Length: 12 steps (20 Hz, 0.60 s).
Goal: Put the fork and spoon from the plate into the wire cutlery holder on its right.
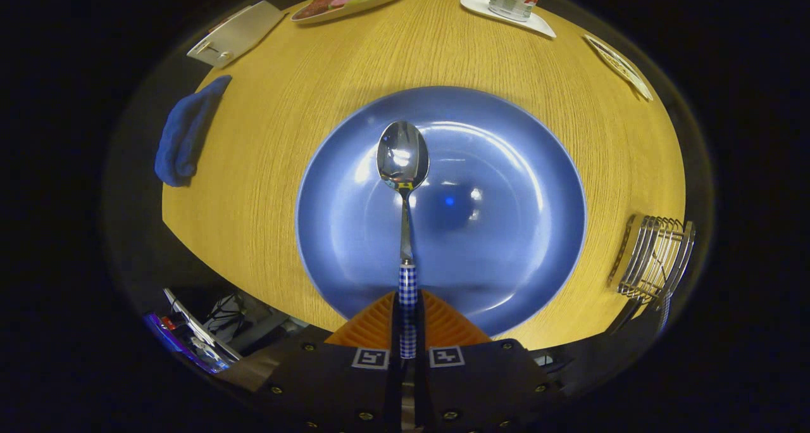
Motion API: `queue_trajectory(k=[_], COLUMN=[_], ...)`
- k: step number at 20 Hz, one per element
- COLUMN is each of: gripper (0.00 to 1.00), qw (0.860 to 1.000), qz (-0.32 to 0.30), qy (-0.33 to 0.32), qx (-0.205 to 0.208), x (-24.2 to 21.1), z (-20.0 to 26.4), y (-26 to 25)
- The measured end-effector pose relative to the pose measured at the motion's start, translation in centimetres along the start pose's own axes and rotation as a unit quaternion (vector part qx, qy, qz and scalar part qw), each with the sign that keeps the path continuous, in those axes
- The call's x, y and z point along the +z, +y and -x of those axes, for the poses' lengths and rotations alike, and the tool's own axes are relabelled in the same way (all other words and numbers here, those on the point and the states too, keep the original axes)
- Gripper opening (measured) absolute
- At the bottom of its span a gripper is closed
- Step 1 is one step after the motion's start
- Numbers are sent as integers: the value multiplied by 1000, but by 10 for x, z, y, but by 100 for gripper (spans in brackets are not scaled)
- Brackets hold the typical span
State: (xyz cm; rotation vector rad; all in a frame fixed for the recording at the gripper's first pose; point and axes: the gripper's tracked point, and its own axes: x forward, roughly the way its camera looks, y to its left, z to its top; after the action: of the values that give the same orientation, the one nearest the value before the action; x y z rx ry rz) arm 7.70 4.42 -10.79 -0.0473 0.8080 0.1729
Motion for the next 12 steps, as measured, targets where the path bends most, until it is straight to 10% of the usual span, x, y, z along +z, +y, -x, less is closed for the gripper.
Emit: queue_trajectory(k=[12], gripper=[1], qw=[997], qz=[40], qy=[69], qx=[21], x=[-24], z=[52], y=[-33])
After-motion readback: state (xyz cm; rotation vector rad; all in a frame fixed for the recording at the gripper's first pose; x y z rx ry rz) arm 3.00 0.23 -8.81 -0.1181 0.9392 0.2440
